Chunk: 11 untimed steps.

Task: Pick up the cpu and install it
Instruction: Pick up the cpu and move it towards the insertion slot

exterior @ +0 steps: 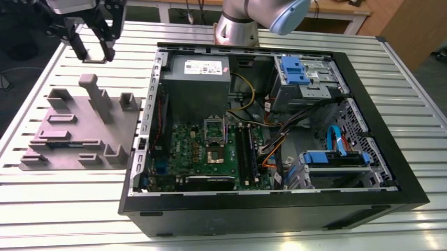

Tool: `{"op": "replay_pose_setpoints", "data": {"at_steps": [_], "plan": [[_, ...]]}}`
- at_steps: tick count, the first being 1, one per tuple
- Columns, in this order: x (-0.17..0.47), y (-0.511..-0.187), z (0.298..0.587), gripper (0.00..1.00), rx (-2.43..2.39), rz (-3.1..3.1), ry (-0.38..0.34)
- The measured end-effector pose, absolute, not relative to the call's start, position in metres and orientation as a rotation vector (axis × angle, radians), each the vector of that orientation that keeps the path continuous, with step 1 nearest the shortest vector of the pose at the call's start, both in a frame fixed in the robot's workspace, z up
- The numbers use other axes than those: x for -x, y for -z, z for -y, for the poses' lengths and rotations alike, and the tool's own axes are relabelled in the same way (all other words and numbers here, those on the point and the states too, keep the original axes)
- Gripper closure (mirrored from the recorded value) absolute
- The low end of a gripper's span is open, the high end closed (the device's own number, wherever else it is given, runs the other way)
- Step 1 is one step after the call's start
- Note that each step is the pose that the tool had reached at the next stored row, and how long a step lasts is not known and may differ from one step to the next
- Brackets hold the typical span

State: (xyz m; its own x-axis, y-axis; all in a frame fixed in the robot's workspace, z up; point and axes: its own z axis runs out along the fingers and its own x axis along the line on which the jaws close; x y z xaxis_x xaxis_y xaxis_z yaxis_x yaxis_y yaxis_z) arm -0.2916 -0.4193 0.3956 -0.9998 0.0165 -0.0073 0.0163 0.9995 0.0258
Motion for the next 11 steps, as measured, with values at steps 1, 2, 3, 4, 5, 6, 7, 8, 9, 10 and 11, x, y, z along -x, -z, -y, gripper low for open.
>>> {"op": "replay_pose_setpoints", "data": {"at_steps": [1, 2, 3, 4, 5, 6, 7, 8, 9, 10, 11], "plan": [[0.289, -0.396, 0.419, 0.53, -0.026, -3.134, -0.04], [0.287, -0.396, 0.419, 0.53, -0.026, -3.134, -0.04], [0.285, -0.395, 0.419, 0.53, -0.026, -3.134, -0.04], [0.282, -0.395, 0.419, 0.53, -0.026, -3.134, -0.041], [0.28, -0.395, 0.419, 0.53, -0.026, -3.134, -0.04], [0.278, -0.395, 0.419, 0.53, -0.026, -3.134, -0.04], [0.276, -0.395, 0.419, 0.53, -0.026, -3.134, -0.041], [0.275, -0.395, 0.419, 0.53, -0.026, -3.134, -0.04], [0.273, -0.395, 0.419, 0.53, -0.026, -3.134, -0.04], [0.271, -0.395, 0.419, 0.53, -0.026, -3.134, -0.04], [0.269, -0.395, 0.419, 0.53, -0.026, -3.134, -0.04]]}}
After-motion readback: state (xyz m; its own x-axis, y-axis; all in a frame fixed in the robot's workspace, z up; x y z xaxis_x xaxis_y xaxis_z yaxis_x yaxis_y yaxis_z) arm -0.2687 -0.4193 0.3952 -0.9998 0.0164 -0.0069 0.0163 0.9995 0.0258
